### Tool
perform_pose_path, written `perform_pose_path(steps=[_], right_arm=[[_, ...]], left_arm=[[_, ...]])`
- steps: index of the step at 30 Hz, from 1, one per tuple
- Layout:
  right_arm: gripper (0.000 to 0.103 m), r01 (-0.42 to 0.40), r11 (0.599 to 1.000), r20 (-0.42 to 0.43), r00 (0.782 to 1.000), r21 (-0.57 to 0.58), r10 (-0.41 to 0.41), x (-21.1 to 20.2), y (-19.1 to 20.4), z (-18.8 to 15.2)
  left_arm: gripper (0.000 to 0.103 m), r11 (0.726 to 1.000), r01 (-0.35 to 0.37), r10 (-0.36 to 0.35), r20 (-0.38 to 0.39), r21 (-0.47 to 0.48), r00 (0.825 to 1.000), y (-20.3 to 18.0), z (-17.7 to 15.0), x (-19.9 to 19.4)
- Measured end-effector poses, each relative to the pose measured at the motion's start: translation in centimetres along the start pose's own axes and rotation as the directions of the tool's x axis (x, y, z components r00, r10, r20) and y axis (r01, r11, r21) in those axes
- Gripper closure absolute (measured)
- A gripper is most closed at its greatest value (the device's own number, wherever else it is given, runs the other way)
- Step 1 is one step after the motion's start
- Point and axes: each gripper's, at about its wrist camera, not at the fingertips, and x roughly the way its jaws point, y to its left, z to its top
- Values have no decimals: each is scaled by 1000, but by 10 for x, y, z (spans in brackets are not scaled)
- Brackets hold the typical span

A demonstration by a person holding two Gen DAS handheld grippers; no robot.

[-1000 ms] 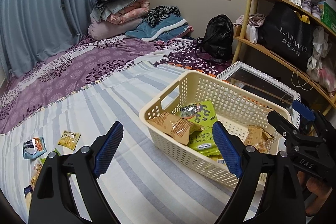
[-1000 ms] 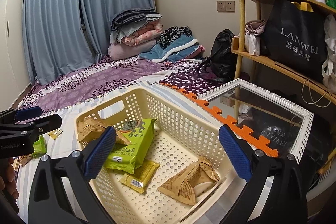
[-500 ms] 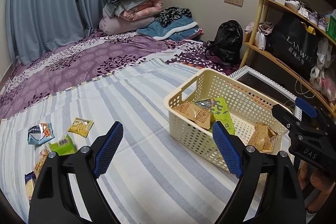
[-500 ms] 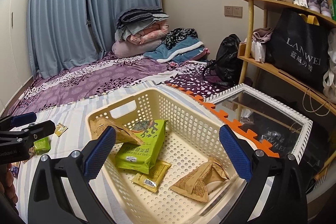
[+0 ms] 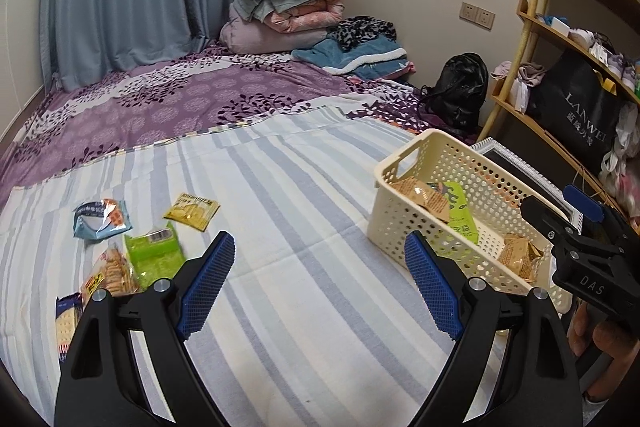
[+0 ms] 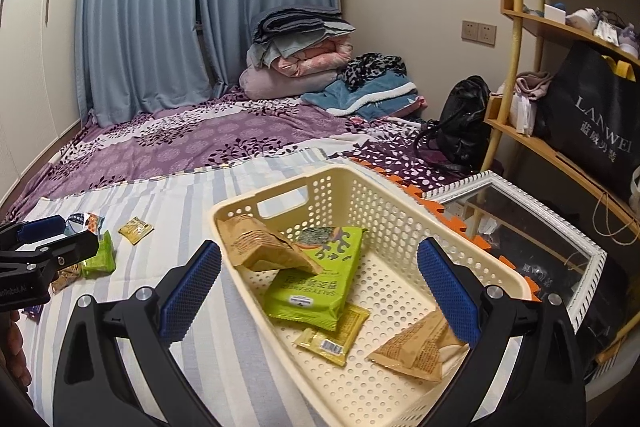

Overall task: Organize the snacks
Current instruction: 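Withdraw both grippers from the basket back toward the snacks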

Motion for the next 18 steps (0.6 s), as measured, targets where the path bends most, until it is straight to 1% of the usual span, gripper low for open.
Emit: perform_pose_path(steps=[11,18], right_arm=[[5,-45,996,-35,999,-78,42,12,44,-4],[5,-74,990,-62,996,-123,67,20,71,-7]], left_arm=[[15,996,-52,51,-12,-78,999,48,-20,-7],[15,987,-89,86,-25,-133,996,79,-34,-11]])
